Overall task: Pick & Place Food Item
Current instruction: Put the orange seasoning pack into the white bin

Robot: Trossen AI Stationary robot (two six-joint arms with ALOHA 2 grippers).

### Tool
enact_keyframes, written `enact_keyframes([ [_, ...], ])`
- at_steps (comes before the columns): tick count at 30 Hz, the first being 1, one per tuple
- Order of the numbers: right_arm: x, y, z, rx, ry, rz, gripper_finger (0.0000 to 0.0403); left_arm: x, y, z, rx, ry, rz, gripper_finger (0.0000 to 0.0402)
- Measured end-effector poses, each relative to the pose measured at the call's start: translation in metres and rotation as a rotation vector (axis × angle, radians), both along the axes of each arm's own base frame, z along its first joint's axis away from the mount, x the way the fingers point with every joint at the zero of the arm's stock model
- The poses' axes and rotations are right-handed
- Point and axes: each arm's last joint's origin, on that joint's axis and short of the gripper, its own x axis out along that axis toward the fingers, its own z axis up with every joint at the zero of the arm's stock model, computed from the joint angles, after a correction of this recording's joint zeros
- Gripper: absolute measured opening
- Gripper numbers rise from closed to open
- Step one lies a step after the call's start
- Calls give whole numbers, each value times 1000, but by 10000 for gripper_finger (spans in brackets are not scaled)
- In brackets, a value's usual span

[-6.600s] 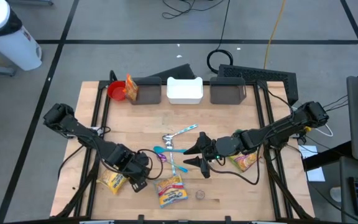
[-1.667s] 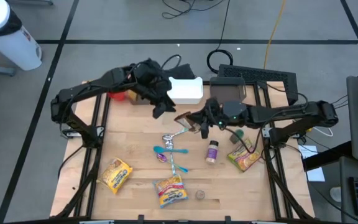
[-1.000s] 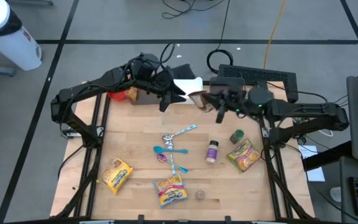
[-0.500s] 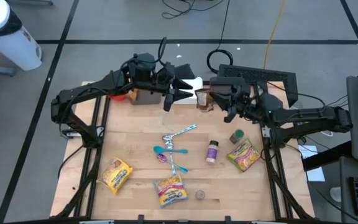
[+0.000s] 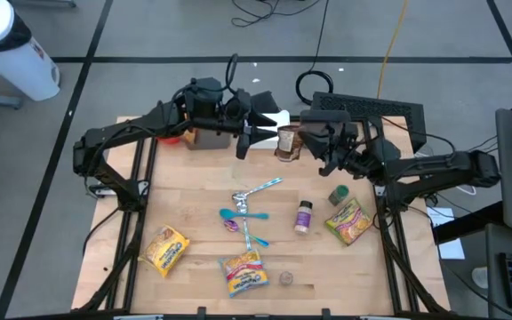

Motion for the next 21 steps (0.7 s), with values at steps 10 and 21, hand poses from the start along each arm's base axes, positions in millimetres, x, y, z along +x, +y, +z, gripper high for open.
enact_keyframes([
  [10,8,0,-3,-2,-25,2,0,8,-1,-6,-11,13,-6,168],
  [21,8,0,-5,-1,-9,3,0,8,1,-7,-6,11,25,168],
])
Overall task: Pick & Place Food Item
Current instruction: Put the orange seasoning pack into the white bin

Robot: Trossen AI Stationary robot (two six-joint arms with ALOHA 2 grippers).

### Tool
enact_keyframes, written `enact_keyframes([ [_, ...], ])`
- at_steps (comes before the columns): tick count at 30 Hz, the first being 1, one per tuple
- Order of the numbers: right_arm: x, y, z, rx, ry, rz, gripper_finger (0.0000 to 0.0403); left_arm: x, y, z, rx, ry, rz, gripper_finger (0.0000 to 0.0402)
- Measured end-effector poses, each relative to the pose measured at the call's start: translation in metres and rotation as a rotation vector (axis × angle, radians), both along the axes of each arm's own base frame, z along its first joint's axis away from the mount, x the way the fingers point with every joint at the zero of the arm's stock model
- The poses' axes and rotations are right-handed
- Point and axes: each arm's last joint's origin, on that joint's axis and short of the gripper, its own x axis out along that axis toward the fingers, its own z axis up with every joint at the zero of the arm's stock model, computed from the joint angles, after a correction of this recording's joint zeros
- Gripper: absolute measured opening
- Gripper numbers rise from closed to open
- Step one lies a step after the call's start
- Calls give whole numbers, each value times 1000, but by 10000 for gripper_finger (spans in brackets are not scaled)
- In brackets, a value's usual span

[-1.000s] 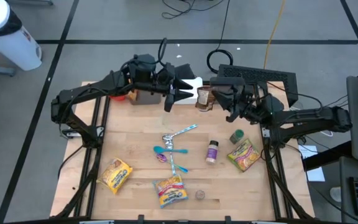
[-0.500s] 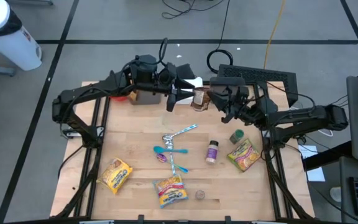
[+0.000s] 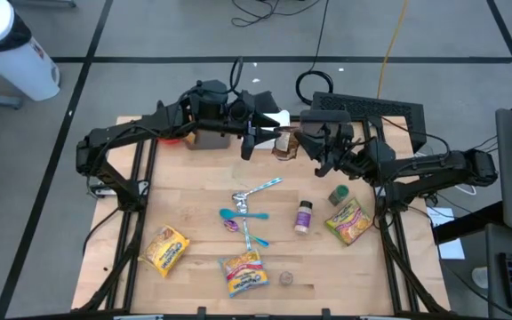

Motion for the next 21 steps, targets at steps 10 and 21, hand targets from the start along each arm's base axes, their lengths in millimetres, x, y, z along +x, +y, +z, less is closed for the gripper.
enact_keyframes([
  [10,0,0,0,0,1,0,0,0,0,0,-5,-4,2,152],
  [21,0,0,0,0,4,0,0,0,0,0,1,-4,1,38],
])
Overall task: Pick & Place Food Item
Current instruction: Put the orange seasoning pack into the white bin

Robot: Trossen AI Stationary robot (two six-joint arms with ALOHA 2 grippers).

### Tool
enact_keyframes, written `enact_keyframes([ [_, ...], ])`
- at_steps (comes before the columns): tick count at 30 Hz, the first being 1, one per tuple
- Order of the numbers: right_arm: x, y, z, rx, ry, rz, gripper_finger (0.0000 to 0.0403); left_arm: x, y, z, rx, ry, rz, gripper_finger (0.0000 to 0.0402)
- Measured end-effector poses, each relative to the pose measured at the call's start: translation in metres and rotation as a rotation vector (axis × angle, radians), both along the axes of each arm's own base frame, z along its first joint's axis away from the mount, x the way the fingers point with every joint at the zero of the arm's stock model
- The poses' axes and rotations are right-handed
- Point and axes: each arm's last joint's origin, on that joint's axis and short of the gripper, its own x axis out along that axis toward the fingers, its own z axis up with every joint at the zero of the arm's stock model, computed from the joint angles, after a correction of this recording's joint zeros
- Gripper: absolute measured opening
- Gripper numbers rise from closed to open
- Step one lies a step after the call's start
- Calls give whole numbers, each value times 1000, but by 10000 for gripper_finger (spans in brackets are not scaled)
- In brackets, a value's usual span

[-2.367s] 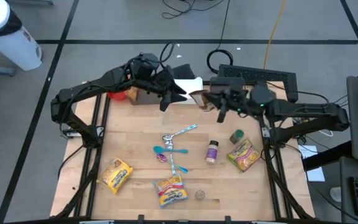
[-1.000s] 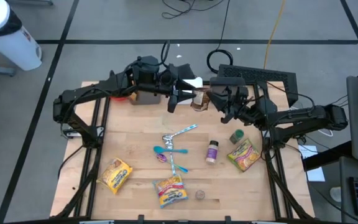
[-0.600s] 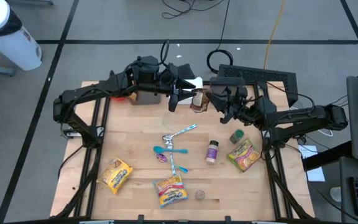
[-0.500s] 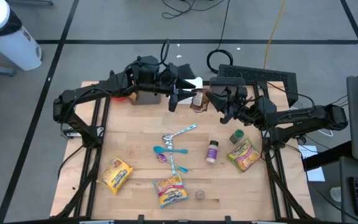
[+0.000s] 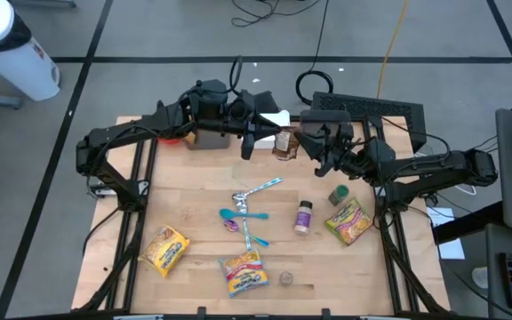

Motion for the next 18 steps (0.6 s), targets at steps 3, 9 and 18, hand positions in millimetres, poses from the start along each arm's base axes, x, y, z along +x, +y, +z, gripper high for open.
enact_keyframes([
  [3,0,0,0,-1,1,-1,0,0,0,0,6,2,-2,9],
  [9,0,0,0,-13,8,-6,5,0,0,-1,15,12,-12,4],
  [18,-1,-2,1,-17,4,-15,106,-1,0,-4,34,37,-19,4],
])
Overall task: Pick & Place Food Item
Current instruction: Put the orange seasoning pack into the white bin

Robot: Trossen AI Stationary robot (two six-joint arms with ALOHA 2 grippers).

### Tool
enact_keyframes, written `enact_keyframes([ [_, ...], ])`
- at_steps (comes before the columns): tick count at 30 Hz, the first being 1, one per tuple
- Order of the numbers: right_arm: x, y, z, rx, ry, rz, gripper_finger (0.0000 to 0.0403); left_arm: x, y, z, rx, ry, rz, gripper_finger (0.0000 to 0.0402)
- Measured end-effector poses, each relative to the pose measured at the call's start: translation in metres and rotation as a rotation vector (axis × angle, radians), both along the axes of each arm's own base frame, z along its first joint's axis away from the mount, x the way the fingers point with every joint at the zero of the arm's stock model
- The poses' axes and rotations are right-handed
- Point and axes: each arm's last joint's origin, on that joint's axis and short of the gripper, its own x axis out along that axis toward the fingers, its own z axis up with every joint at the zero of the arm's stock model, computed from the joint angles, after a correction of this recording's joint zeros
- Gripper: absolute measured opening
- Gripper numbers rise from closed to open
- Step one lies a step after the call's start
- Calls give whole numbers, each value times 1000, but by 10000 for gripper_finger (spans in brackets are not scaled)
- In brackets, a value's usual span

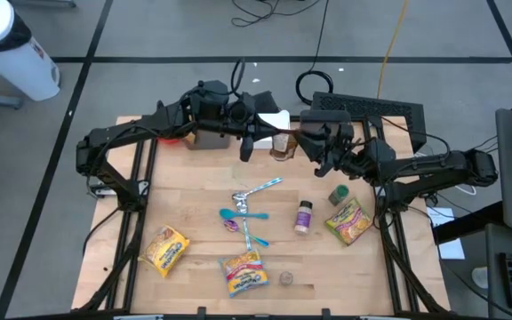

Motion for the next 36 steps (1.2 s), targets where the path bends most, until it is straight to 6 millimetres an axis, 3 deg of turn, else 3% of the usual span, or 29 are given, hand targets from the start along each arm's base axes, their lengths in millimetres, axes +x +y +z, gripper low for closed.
enact_keyframes([
  [4,-5,-9,4,10,42,-28,165,-1,0,-3,-4,34,-2,4],
  [8,-8,-21,24,-24,171,27,199,-2,1,-7,-18,74,-7,3],
  [13,-8,-38,61,-99,396,133,209,-4,2,-11,-36,115,-24,2],
  [19,0,-57,88,-127,589,293,198,-6,1,-15,-44,160,-26,2],
  [24,23,-68,85,-121,739,398,187,-7,1,-19,-50,198,-19,2],
  [29,46,-74,79,-131,782,472,186,-9,4,-22,-68,232,-4,3],
  [36,59,-78,69,-127,841,510,182,-12,4,-27,-85,288,2,2],
])
